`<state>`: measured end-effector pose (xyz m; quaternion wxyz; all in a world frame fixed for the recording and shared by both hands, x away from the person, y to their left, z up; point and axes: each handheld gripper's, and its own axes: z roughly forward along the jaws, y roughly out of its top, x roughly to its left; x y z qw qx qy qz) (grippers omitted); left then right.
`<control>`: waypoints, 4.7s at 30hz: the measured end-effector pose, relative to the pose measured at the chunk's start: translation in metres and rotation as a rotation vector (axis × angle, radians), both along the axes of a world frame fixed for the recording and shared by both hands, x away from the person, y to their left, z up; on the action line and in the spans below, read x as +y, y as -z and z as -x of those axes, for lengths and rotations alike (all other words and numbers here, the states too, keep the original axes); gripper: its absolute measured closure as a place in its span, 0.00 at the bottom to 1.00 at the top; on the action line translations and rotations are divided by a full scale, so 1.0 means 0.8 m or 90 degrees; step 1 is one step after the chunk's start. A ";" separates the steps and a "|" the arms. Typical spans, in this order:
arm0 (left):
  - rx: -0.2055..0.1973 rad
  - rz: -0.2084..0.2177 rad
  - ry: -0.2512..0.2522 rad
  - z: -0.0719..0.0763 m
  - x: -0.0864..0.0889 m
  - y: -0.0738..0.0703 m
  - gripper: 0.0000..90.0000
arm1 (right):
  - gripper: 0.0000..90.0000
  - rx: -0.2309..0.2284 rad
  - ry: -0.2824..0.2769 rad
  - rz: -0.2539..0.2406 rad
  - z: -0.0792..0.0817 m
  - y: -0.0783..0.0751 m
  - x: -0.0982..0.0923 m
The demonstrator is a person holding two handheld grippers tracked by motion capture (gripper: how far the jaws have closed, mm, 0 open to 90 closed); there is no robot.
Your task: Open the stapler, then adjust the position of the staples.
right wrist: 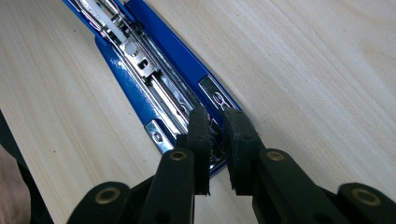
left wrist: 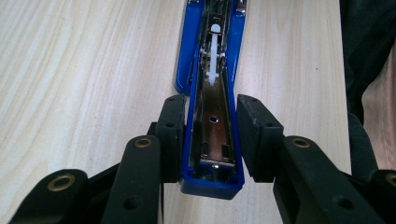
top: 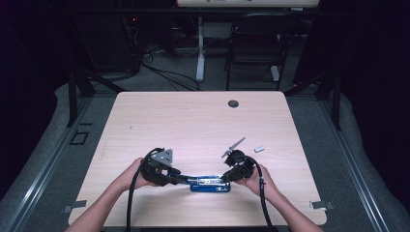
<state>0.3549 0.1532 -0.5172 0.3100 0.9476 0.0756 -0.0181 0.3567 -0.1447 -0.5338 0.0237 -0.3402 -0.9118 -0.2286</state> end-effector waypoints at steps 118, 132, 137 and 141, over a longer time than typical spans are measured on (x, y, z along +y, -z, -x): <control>0.029 -0.077 0.042 -0.010 -0.009 0.030 0.73 | 0.16 -0.078 0.224 -0.027 -0.052 -0.043 -0.128; 0.018 -0.077 0.035 -0.009 -0.010 0.031 0.73 | 0.28 -0.093 0.285 -0.009 -0.067 -0.033 -0.142; 0.017 -0.078 0.035 -0.009 -0.010 0.031 0.73 | 0.30 -0.096 0.322 -0.010 -0.080 -0.022 -0.144; 0.018 -0.077 0.035 -0.009 -0.010 0.031 0.73 | 0.31 -0.098 0.343 0.010 -0.090 -0.014 -0.146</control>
